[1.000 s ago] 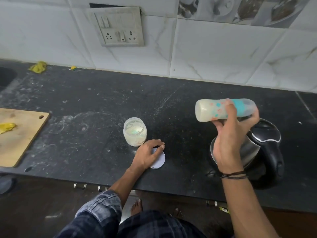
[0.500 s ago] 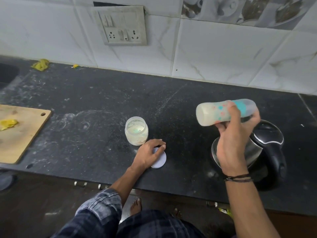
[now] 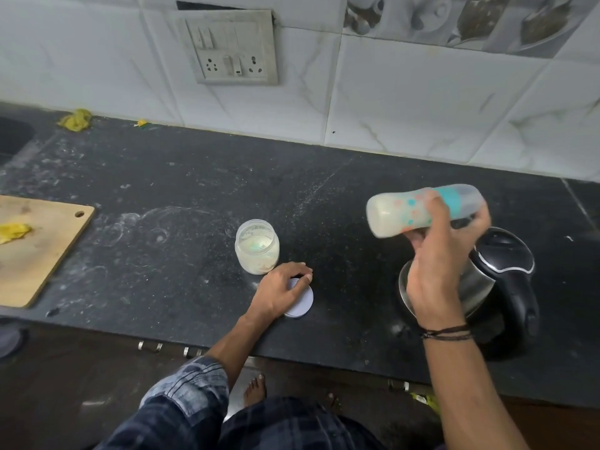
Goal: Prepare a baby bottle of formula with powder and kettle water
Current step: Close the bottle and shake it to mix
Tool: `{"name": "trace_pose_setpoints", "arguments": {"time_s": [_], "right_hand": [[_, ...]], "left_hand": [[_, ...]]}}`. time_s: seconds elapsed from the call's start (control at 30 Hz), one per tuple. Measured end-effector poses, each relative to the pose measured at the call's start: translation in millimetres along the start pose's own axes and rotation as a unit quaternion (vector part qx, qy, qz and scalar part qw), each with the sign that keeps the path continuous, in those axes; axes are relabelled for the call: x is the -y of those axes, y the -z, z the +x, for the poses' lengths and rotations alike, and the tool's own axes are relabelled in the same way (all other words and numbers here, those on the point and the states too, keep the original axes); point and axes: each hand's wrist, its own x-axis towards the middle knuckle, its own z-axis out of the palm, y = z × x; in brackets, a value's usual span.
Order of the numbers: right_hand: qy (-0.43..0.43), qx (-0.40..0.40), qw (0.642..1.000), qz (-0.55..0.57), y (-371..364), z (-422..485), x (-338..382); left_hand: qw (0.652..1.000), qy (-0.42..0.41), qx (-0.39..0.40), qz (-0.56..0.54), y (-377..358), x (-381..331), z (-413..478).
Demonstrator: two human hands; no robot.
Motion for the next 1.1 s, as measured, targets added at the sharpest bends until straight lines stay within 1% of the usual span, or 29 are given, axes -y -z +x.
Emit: {"name": "trace_pose_setpoints", "arguments": {"time_s": [0.03, 0.13, 0.17, 0.23, 0.27, 0.3, 0.4, 0.43, 0.5, 0.53, 0.57, 0.67, 0.7, 0.8, 0.83, 0.87, 0.93, 0.97, 1.07, 1.1], "right_hand": [[-0.001, -0.001, 1.000, 0.004, -1, 1, 1], [-0.027, 0.075, 0.995, -0.061, 1, -1, 0], [-0.022, 0.069, 0.996, -0.055, 2, -2, 0], [0.008, 0.008, 1.000, -0.007, 1, -2, 6], [0.021, -0.009, 1.000, 0.006, 2, -1, 6], [0.021, -0.006, 1.000, 0.006, 1, 0, 6], [-0.013, 0.085, 0.994, -0.071, 4, -2, 3], [-0.009, 0.081, 0.994, -0.067, 4, -3, 4], [0.012, 0.017, 1.000, -0.004, 3, -3, 8], [0.020, -0.002, 1.000, 0.016, 3, -2, 9], [0.019, -0.004, 1.000, 0.020, 2, -2, 9], [-0.017, 0.072, 0.996, -0.053, 3, -4, 6], [-0.015, 0.063, 0.997, -0.049, 4, -5, 7], [0.023, -0.014, 0.999, 0.031, 3, -2, 11], [0.026, -0.015, 0.999, 0.034, 2, -2, 12], [0.016, 0.003, 1.000, 0.012, 1, -2, 12], [-0.013, 0.068, 0.996, -0.051, 4, -3, 8], [-0.015, 0.067, 0.996, -0.052, 5, -3, 8], [0.006, -0.007, 1.000, 0.021, 7, 0, 11], [0.008, -0.005, 1.000, 0.024, 5, 1, 10]], "left_hand": [[1.000, 0.004, -0.003, -0.001, 0, 0, -1], [1.000, 0.002, -0.005, 0.002, 1, 2, -2], [1.000, -0.001, -0.004, 0.002, 1, 2, -2], [1.000, -0.002, 0.001, 0.001, 1, 0, 0], [1.000, 0.000, 0.001, 0.001, 0, 0, -1], [1.000, 0.002, -0.003, 0.001, 0, 1, -1], [1.000, -0.005, -0.008, -0.001, 0, 3, -1], [1.000, -0.006, -0.004, -0.001, 0, 4, 0], [1.000, -0.003, -0.001, 0.000, -1, 3, 0], [1.000, 0.000, -0.003, 0.001, -1, 3, 0], [1.000, 0.001, -0.004, 0.001, -1, 2, 0], [1.000, -0.002, -0.004, -0.002, 0, 4, -2], [1.000, -0.004, -0.001, -0.002, 0, 4, -1], [1.000, -0.001, -0.001, -0.002, -1, 3, 0], [1.000, 0.002, -0.002, -0.001, -1, 3, -1], [1.000, 0.003, -0.004, 0.000, -1, 4, -1], [1.000, 0.000, -0.003, 0.004, -1, 5, -1], [1.000, 0.000, 0.001, 0.003, -1, 5, -1], [1.000, 0.002, -0.001, 0.000, -1, 3, 0], [1.000, 0.003, -0.003, 0.000, -1, 3, -1]]}}
